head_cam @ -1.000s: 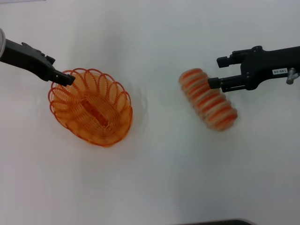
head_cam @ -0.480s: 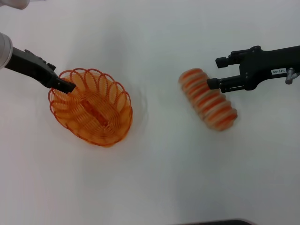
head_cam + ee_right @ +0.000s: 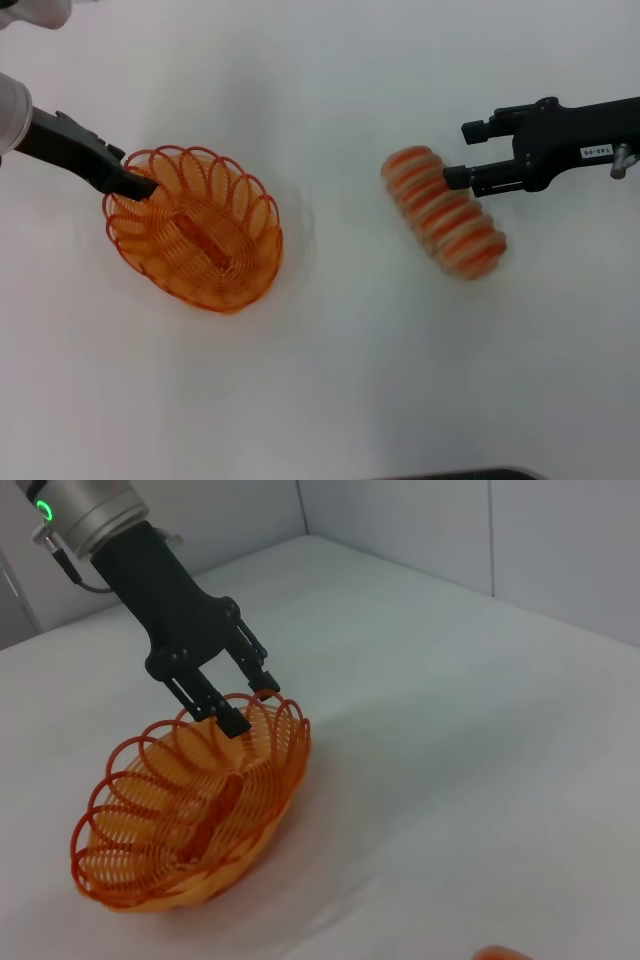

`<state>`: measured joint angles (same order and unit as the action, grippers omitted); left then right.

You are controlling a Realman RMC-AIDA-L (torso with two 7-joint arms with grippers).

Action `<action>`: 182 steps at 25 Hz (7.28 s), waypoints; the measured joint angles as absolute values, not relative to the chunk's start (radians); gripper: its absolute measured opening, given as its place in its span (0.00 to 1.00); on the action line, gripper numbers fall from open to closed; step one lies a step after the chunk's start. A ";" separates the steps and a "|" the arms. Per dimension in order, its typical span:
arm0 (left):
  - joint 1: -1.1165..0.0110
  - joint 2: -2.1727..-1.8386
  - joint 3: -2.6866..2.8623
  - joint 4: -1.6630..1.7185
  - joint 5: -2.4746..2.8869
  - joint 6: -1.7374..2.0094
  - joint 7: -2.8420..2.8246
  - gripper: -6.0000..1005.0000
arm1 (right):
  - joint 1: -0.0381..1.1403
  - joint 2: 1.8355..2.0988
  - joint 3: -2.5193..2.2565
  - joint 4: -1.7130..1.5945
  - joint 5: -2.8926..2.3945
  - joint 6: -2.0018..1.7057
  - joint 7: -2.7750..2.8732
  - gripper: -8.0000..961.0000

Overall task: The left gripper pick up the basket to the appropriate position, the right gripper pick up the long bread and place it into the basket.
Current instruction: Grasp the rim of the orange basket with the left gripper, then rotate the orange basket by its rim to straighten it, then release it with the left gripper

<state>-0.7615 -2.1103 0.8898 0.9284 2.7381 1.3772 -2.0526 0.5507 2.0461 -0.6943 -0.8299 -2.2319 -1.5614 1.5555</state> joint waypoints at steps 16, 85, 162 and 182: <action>-0.763 -2.125 0.892 0.935 2.775 1.360 -2.032 0.31 | 0.551 2.046 -0.690 -0.830 -2.232 -1.562 1.556 0.81; -0.638 -2.163 0.610 1.008 2.513 1.511 -2.495 0.07 | 0.555 2.056 -0.616 -0.855 -2.172 -1.496 1.570 0.81; -0.509 -2.175 0.902 0.834 2.191 1.046 -2.511 0.06 | 0.563 2.082 -0.601 -0.850 -2.134 -1.418 1.560 0.81; -0.499 -2.174 0.908 0.858 2.179 1.061 -2.503 0.30 | 0.564 2.082 -0.604 -0.851 -2.134 -1.410 1.560 0.82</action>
<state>-0.4990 -2.1738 0.9079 0.8581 2.1795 1.0605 -2.5034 0.5645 2.0816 -0.6044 -0.8514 -2.1337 -1.4096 1.5600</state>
